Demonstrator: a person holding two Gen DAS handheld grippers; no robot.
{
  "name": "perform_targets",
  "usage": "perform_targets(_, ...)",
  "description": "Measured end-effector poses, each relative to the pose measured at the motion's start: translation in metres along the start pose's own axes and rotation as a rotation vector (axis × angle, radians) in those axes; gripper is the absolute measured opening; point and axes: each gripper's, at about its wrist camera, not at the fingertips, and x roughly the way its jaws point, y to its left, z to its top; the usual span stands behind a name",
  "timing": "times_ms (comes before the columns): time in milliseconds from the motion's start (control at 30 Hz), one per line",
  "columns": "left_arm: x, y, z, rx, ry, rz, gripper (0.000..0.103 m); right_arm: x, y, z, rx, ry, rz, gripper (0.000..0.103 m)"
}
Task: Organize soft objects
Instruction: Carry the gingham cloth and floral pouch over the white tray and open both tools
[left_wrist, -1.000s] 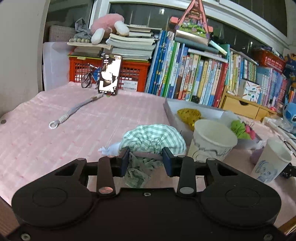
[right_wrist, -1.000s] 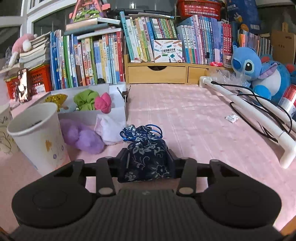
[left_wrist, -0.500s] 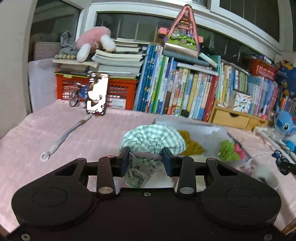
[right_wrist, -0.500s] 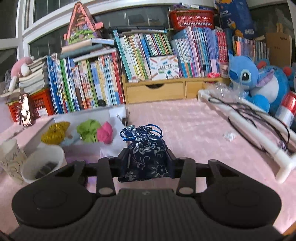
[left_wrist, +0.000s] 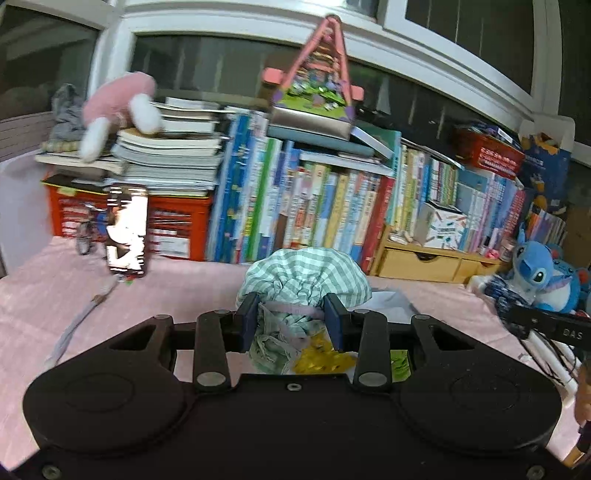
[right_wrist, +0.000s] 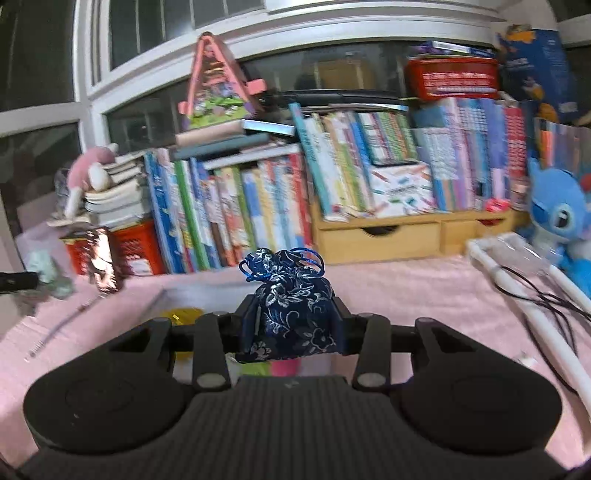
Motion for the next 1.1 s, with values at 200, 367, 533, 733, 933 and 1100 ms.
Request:
perform_targets(200, 0.051, -0.008, 0.029, -0.036, 0.105, -0.044, 0.036, 0.04, 0.028, 0.028, -0.022, 0.065, 0.07, 0.046)
perform_targets(367, 0.104, 0.0, 0.039, -0.103, 0.198, -0.036, 0.036, 0.082, 0.042, 0.035, 0.023, 0.174, 0.143, 0.046)
perform_targets(533, 0.157, 0.01, 0.034, -0.167, 0.288, -0.022, 0.036, 0.126, 0.05, 0.035, 0.105, 0.273, 0.167, 0.046)
perform_targets(733, 0.202, 0.007, 0.031, -0.142, 0.335, 0.006, 0.036, 0.166, 0.059, 0.024, 0.09, 0.37, 0.136, 0.046)
perform_targets(933, 0.235, -0.001, 0.023, -0.1, 0.39, 0.008, 0.036, 0.191, 0.061, 0.011, 0.07, 0.427, 0.101, 0.046)
perform_targets(1100, 0.252, -0.001, 0.015, -0.092, 0.421, 0.016, 0.036, 0.207, 0.058, 0.007, 0.08, 0.447, 0.07, 0.046)
